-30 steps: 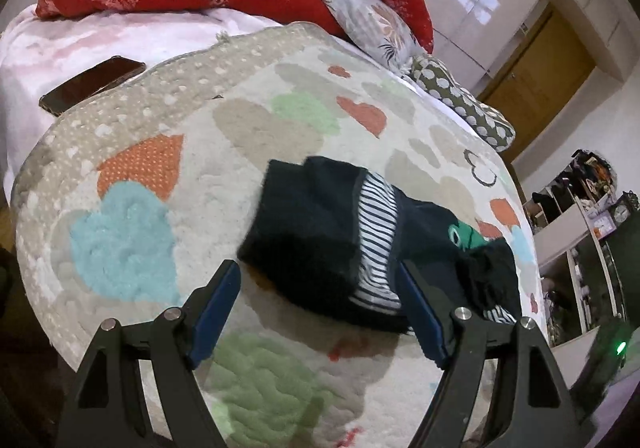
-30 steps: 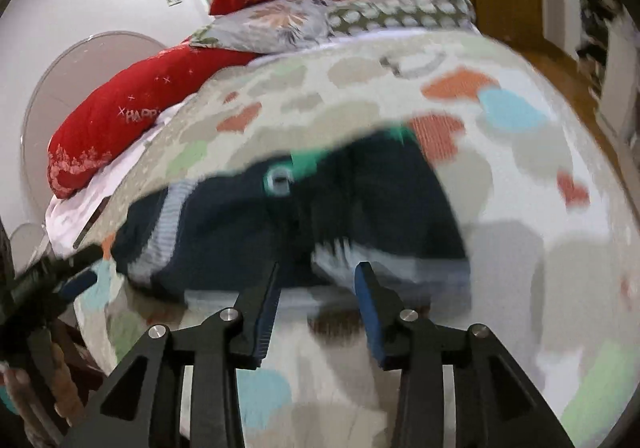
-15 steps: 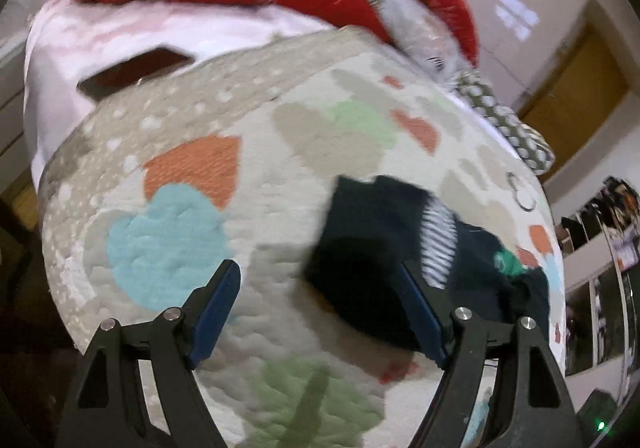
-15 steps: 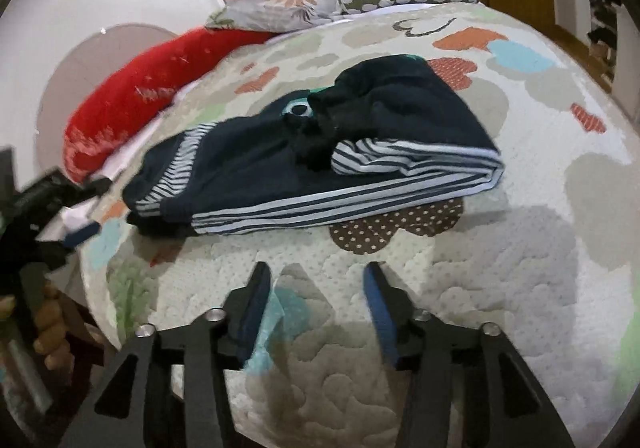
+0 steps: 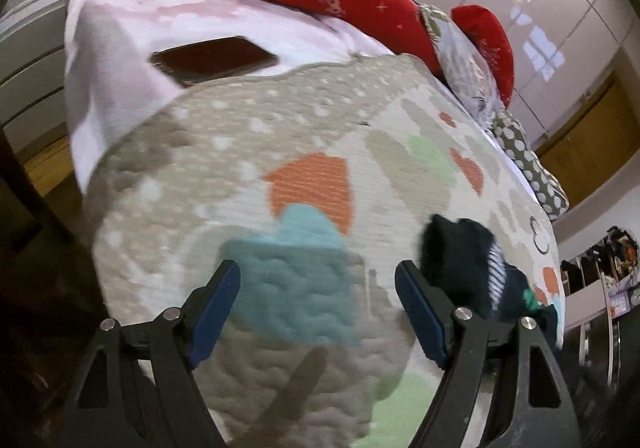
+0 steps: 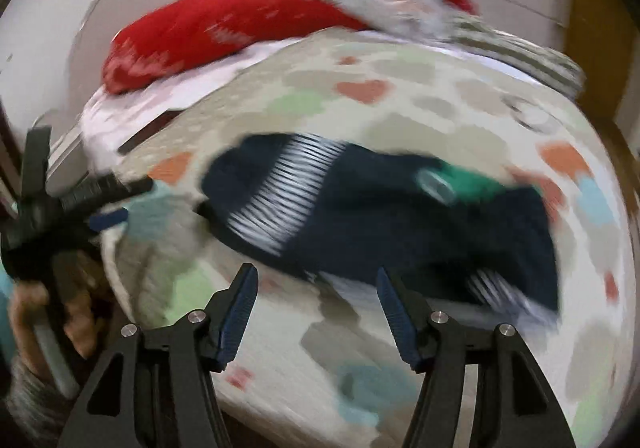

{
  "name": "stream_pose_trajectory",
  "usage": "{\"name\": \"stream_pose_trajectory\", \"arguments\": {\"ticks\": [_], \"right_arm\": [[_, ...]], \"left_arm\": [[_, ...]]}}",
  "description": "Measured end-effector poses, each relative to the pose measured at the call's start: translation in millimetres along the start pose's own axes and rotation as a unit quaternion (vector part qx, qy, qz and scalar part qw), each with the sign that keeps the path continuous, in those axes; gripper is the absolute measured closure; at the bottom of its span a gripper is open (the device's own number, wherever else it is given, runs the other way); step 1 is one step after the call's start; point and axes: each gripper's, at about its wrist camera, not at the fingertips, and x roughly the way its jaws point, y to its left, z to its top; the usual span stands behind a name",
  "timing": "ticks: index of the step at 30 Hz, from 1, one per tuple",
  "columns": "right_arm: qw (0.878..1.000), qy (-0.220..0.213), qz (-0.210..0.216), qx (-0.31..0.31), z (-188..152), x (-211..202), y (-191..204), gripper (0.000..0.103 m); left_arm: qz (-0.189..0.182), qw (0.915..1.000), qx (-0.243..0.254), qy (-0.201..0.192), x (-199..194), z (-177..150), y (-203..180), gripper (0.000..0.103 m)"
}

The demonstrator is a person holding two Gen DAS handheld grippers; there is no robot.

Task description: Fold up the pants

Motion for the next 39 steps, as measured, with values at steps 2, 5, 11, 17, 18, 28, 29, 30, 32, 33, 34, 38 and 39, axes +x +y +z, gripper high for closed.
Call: {"name": "stream_pose_trajectory", "arguments": {"ticks": [2, 5, 11, 17, 18, 28, 29, 30, 32, 33, 34, 38, 39], "right_arm": [[0.999, 0.027, 0.012, -0.016, 31.2, 19.5, 18.1, 0.037], [0.996, 0.076, 0.012, -0.038, 72.1, 59.6, 51.4, 0.036], [0.983, 0.164, -0.071, -0.047, 99.9, 149.5, 90.7, 0.036], [0.976, 0.161, -0.124, -0.079, 90.7, 164.8, 102.7, 0.062], [0.975, 0.156, -0.131, -0.086, 90.0, 160.1, 103.9, 0.072], [0.996, 0.083, -0.032, -0.007, 88.3, 89.9, 59.9, 0.077], [0.997, 0.073, -0.017, 0.01, 88.8, 80.0, 48.8, 0.077], [0.998, 0.063, -0.004, 0.027, 88.4, 70.2, 37.7, 0.077], [0.997, 0.04, 0.015, 0.057, 87.9, 51.9, 11.7, 0.077], [0.997, 0.031, 0.018, 0.067, 87.1, 44.5, -1.1, 0.077], [0.996, 0.022, 0.019, 0.079, 84.9, 36.4, -15.3, 0.077], [0.992, -0.001, 0.022, 0.127, 70.6, 14.8, -70.4, 0.077], [0.99, -0.005, 0.026, 0.14, 66.5, 11.4, -85.4, 0.077]], "left_arm": [[-0.005, 0.9999, -0.01, 0.001, -0.2, 0.8, 14.4, 0.024], [-0.01, 0.9998, -0.016, -0.003, -4.0, 1.5, 29.1, 0.024], [-0.024, 0.9996, -0.017, -0.004, -11.4, -0.6, 41.0, 0.024], [-0.066, 0.9977, -0.003, -0.017, -18.3, -6.8, 35.1, 0.024], [-0.071, 0.9973, -0.001, -0.016, -18.2, -7.5, 32.2, 0.024], [-0.087, 0.9948, 0.048, 0.019, -8.8, -23.1, -15.2, 0.024], [-0.088, 0.9944, 0.054, 0.021, -8.9, -24.8, -20.7, 0.024], [-0.089, 0.9938, 0.062, 0.025, -8.3, -26.6, -27.4, 0.024], [-0.093, 0.9919, 0.079, 0.035, -5.9, -30.9, -40.7, 0.024], [-0.094, 0.991, 0.087, 0.04, -4.5, -33.5, -48.1, 0.024], [-0.094, 0.9903, 0.093, 0.044, -3.5, -35.6, -53.2, 0.024], [-0.091, 0.9864, 0.125, 0.057, 0.7, -47.3, -77.2, 0.024], [-0.089, 0.9856, 0.131, 0.059, 1.3, -49.9, -82.2, 0.024]]}}
